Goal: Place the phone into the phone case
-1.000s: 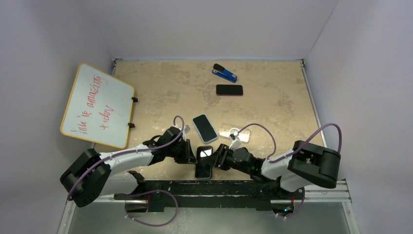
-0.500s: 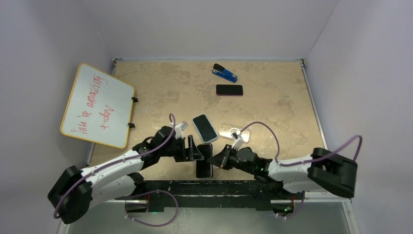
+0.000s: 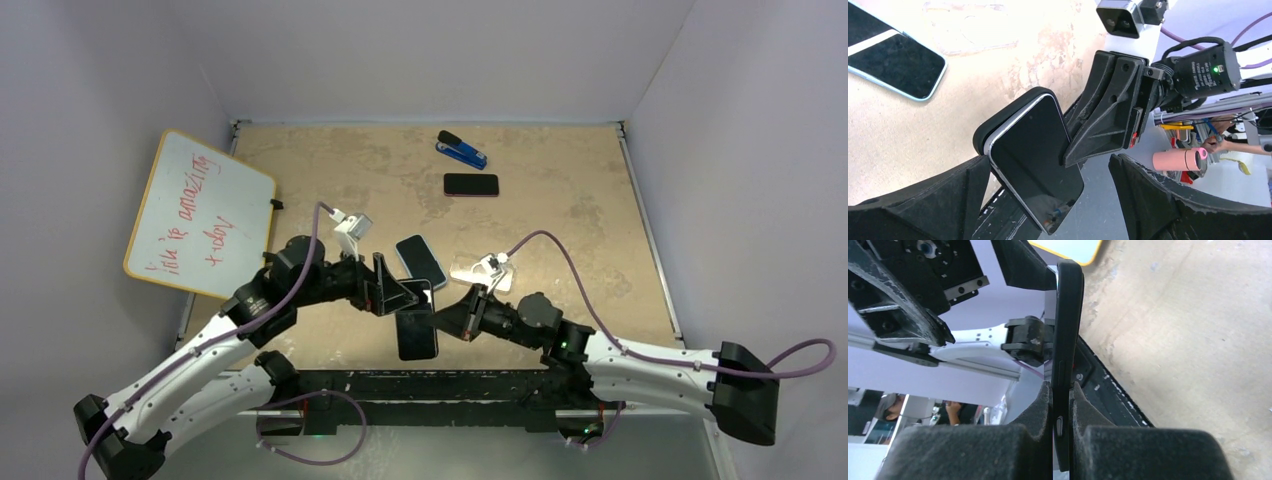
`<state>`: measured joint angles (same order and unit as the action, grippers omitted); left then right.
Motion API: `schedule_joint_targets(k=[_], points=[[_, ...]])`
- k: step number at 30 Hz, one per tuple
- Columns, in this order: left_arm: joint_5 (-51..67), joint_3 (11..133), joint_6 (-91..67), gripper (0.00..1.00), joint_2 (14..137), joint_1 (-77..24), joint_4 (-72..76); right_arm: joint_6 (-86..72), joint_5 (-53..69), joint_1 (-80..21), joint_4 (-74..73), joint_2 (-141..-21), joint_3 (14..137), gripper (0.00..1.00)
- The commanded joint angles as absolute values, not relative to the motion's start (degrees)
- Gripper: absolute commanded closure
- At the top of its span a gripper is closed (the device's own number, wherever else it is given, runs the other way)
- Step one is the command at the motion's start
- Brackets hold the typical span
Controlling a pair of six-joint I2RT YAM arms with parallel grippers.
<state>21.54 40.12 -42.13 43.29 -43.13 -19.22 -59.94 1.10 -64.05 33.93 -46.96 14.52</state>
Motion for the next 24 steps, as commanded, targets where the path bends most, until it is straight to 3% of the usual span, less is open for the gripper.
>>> schedule_joint_targets(k=[1, 11, 18, 24], points=[[25.0, 43.8, -39.4, 0.03, 41.7, -42.8, -17.6, -61.4, 6.7, -63.9, 46.2, -44.5, 14.5, 1.0], [16.0, 52.1, -34.2, 0.01, 41.2, -42.8, -30.0, -59.8, 2.9, -64.0, 42.4, -35.6, 12.7, 1.0], [24.5, 45.6, -38.8, 0.04, 38.7, -42.8, -17.4, -60.6, 7.2, -64.0, 48.0, -35.7, 13.6, 1.0], [31.9, 38.2, -45.8, 0.19, 38.3, -42.8, -3.4, -63.3, 8.9, -64.0, 55.7, -39.5, 13.6, 1.0]])
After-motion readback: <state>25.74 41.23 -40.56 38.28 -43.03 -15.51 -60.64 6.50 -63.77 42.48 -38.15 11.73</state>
